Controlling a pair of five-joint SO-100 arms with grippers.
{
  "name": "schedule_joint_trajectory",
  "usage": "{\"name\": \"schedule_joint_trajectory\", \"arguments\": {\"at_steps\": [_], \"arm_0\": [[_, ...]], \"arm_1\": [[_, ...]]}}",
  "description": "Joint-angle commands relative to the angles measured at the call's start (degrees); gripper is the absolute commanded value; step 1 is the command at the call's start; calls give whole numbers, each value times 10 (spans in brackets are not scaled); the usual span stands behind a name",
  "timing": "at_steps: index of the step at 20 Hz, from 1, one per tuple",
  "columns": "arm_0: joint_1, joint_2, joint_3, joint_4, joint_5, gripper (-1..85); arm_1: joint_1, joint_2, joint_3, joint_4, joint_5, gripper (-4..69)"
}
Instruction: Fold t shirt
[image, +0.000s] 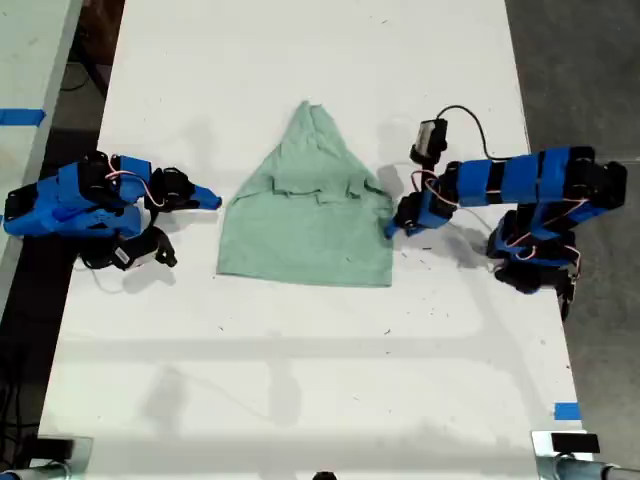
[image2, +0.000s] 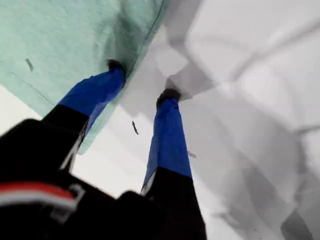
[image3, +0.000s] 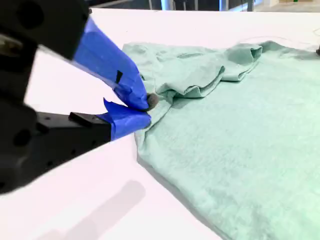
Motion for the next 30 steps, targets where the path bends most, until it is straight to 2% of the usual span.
{"name": "schedule_joint_trajectory", "arguments": {"at_steps": [1,6,7,8,9,13,18,20,24,25,27,30], "arm_0": [[13,4,5,-11,-6,-2],[14,4,5,-10,-7,-2],[13,4,5,-10,-7,-2],[13,4,5,-10,-7,-2],[13,4,5,-10,-7,-2],[15,4,5,-9,-9,-2],[13,4,5,-9,-7,-2],[13,4,5,-9,-7,-2],[13,4,5,-9,-7,-2],[13,4,5,-9,-8,-2],[13,4,5,-9,-8,-2],[14,4,5,-9,-8,-2]], "arm_1": [[-22,-43,-70,-18,-15,177],[-26,-67,-119,9,-25,194],[-24,-86,-127,12,-26,174],[-18,-114,-134,22,-20,49],[-13,-134,-134,23,-24,25],[-5,-126,-127,69,-33,25],[-29,4,-216,196,-20,22],[-58,20,-281,187,-35,22],[-107,-60,-317,18,-63,22],[-111,-119,-349,6,-69,22],[-113,-255,-452,22,-83,23],[-127,-432,-679,111,-109,36]]}}
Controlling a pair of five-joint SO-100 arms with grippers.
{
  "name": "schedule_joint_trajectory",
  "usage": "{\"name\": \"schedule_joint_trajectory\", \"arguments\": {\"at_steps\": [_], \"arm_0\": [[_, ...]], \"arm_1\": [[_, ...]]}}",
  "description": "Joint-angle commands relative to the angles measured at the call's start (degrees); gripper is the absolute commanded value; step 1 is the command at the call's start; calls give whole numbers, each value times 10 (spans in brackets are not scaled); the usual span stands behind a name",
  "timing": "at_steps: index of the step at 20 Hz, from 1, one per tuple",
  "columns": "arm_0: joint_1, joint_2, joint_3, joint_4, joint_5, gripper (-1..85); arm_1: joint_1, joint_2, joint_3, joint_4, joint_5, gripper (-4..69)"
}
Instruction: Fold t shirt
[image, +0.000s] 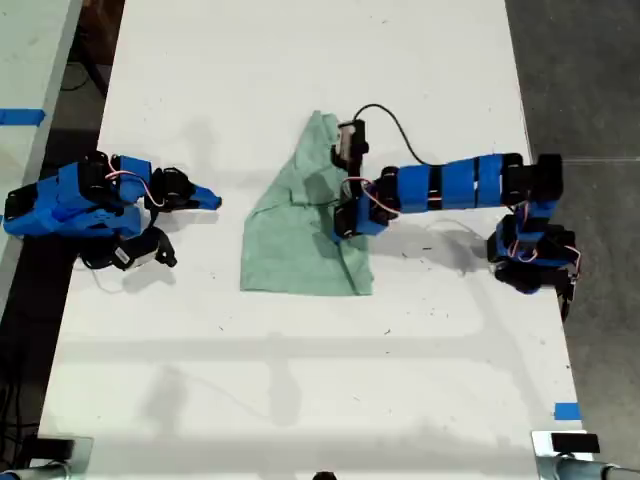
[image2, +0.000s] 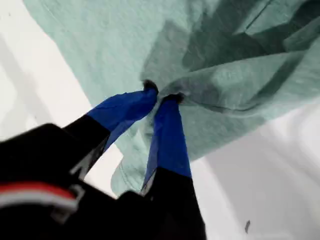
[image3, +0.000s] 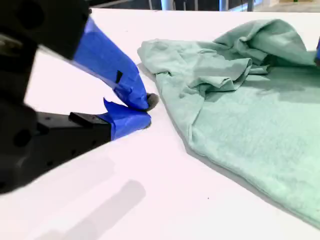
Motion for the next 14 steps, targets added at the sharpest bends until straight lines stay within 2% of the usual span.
{"name": "schedule_joint_trajectory", "arguments": {"at_steps": [1,4,6,8,9,11,14], "arm_0": [[14,4,5,-8,-8,-2],[15,4,5,-8,-9,-2],[15,4,5,-8,-8,-2],[15,4,5,-8,-7,-2],[15,4,5,-8,-7,-2],[15,4,5,-8,-9,-2],[12,4,5,-7,-10,20]], "arm_1": [[-20,-104,-223,76,-26,61],[-18,-54,-215,110,-20,210],[-16,32,-174,127,-18,233],[-18,124,-156,185,-10,235],[-17,182,-124,209,-1,231],[-9,339,28,207,26,22],[16,620,362,135,64,22]]}}
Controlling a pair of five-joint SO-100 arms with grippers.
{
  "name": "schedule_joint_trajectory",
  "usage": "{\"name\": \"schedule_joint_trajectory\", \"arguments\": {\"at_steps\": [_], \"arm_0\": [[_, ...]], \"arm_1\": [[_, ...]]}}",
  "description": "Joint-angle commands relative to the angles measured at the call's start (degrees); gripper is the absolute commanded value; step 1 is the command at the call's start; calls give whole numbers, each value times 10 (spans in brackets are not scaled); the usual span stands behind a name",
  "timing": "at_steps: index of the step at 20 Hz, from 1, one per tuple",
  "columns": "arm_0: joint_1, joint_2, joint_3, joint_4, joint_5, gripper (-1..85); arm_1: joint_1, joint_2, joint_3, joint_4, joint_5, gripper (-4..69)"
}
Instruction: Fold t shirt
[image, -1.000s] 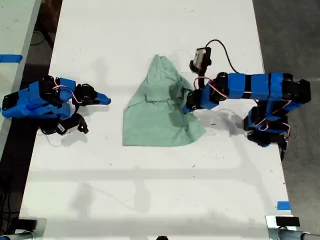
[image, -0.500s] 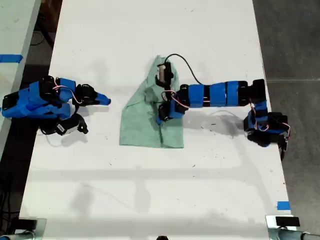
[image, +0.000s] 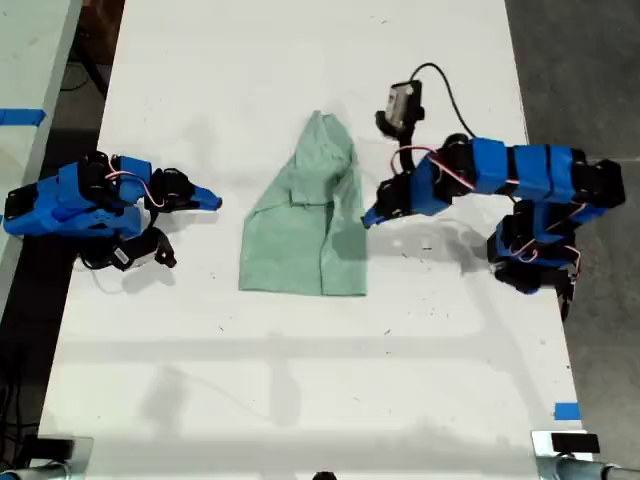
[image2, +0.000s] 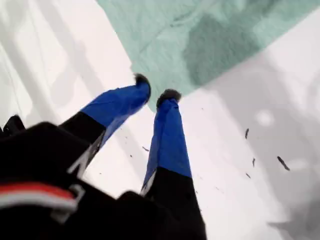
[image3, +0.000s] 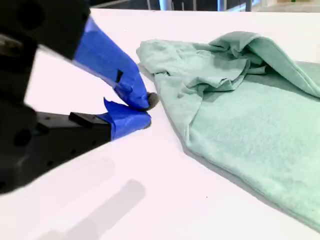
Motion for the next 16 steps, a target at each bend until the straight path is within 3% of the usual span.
{"name": "schedule_joint_trajectory", "arguments": {"at_steps": [1,6,9,11,16], "arm_0": [[7,4,5,-7,-11,-1],[14,4,6,-10,-14,-2],[12,4,7,-11,-14,-2],[8,4,8,-11,-14,-2],[4,4,9,-11,-17,-2]], "arm_1": [[33,286,294,-57,35,23],[46,578,657,-155,56,23],[65,809,809,-76,68,23],[62,804,811,-84,93,23],[65,804,813,-36,110,23]]}}
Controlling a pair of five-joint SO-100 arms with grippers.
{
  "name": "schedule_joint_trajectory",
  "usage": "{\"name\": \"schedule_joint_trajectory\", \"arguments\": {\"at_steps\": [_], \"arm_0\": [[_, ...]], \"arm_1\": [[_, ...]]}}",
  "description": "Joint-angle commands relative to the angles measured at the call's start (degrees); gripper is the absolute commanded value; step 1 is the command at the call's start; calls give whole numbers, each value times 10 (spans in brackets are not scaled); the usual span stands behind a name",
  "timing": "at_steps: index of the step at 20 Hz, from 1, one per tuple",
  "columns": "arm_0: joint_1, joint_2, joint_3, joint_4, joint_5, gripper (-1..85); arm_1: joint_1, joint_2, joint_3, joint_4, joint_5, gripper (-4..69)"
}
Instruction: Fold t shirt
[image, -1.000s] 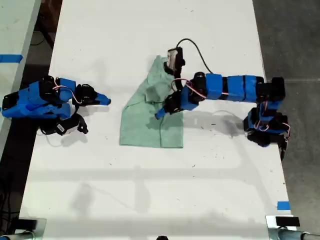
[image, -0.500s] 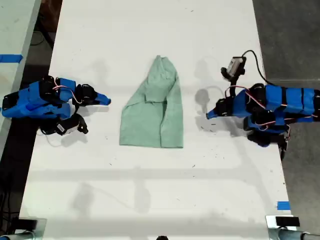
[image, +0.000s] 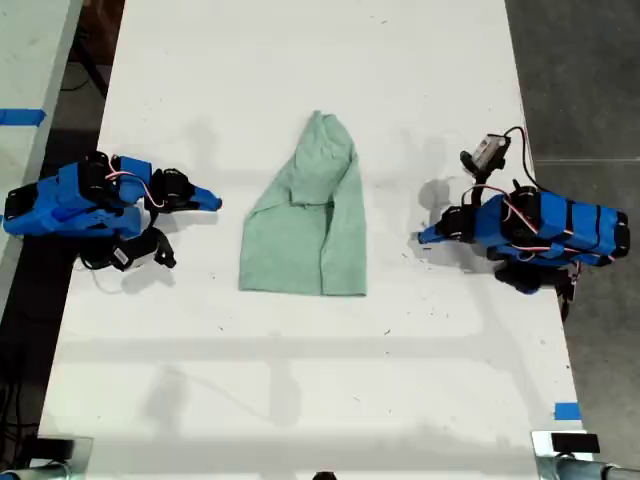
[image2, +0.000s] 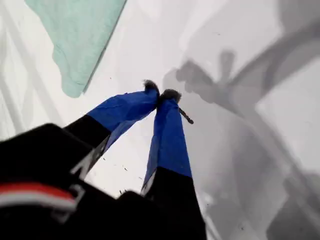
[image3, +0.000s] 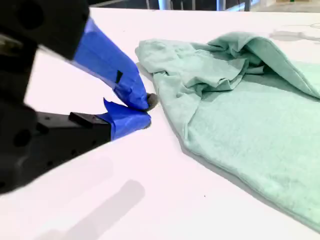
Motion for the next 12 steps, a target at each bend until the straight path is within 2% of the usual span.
{"name": "schedule_joint_trajectory", "arguments": {"at_steps": [1,12], "arm_0": [[1,4,5,-11,-13,-2],[0,4,7,-11,-15,-2]], "arm_1": [[3,9,25,18,12,23],[-2,9,25,22,28,23]]}}
